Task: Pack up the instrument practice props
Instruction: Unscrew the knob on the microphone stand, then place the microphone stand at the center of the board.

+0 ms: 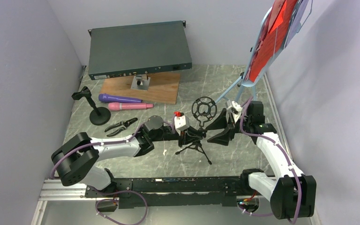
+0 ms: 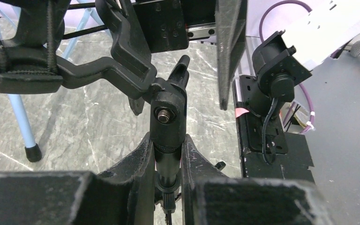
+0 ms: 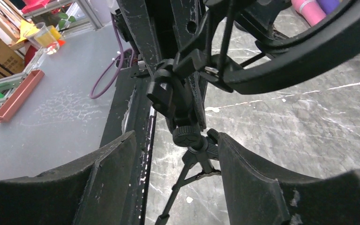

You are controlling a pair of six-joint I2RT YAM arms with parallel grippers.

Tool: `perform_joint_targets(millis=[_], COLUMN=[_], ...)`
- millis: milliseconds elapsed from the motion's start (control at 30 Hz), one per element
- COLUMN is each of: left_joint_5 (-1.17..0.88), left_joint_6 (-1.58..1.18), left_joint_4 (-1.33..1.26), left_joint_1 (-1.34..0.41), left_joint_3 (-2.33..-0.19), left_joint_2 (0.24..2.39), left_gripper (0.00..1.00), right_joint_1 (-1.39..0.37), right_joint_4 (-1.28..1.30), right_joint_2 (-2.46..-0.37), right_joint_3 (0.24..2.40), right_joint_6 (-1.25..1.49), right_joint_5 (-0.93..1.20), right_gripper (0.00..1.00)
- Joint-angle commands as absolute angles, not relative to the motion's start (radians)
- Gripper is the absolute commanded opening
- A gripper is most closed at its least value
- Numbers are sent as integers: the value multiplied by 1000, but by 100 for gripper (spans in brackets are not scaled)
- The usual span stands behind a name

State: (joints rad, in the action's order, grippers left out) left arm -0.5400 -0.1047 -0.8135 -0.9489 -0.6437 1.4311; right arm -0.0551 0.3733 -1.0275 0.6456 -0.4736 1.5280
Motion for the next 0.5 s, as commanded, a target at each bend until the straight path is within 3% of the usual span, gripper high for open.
perform_joint_targets(millis=[0,167,467], left_joint_5=[-485,-385,-292], left_joint_6=[-38,107,115], left_joint_4=[-938,-903,-866], left_joint_1=[-951,-945,-917], left_joint_3=[-683,-674,-564], left_joint_2=[1430,1436,1355], left_gripper=[0,0,0], right_joint_1=[-57,-56,-55], right_joint_4=[409,465,480], right_joint_2=[-1003,-988,-982], right_joint_3=[667,680,684], right_joint_6=[-547,-623,-646], right_joint_5=[1530,1466,1428], right_gripper=[69,78,79])
